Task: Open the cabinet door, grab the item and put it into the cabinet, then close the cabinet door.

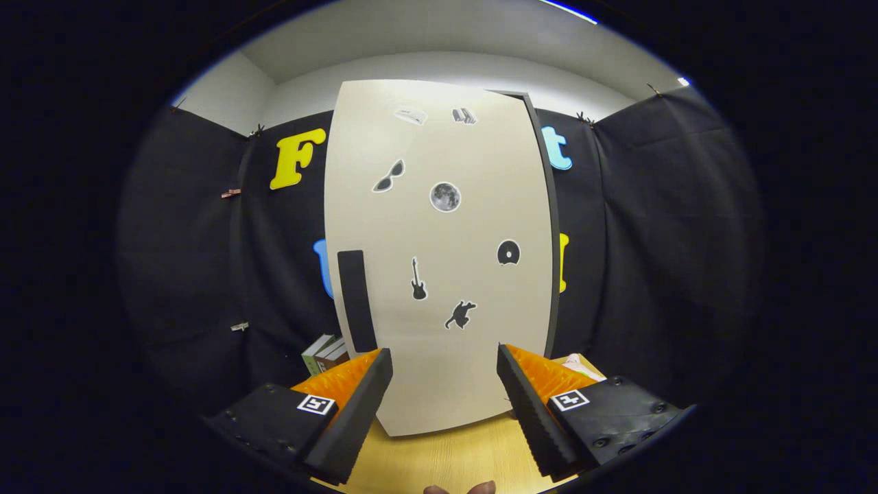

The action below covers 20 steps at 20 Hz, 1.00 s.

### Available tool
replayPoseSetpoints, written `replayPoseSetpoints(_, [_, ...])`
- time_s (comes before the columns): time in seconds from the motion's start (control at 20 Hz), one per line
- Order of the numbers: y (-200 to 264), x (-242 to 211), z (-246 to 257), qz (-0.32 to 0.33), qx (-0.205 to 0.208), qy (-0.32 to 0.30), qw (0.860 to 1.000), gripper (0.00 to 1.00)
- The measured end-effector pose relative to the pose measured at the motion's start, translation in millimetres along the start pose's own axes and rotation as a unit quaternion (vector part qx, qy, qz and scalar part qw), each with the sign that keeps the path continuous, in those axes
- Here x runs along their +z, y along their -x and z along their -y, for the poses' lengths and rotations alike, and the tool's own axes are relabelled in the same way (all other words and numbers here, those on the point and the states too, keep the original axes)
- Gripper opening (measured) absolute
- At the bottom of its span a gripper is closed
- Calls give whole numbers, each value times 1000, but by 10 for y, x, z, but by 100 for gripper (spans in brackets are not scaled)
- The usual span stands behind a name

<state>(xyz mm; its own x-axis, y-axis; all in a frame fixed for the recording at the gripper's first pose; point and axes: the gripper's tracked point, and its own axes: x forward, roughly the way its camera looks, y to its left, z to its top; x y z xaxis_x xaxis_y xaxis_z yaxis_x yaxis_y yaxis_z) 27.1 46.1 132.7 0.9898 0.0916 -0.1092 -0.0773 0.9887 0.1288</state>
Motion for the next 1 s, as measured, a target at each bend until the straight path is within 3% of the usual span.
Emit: replayPoseSetpoints(1.0, [-108, 122, 339, 19, 9, 12, 1000, 98])
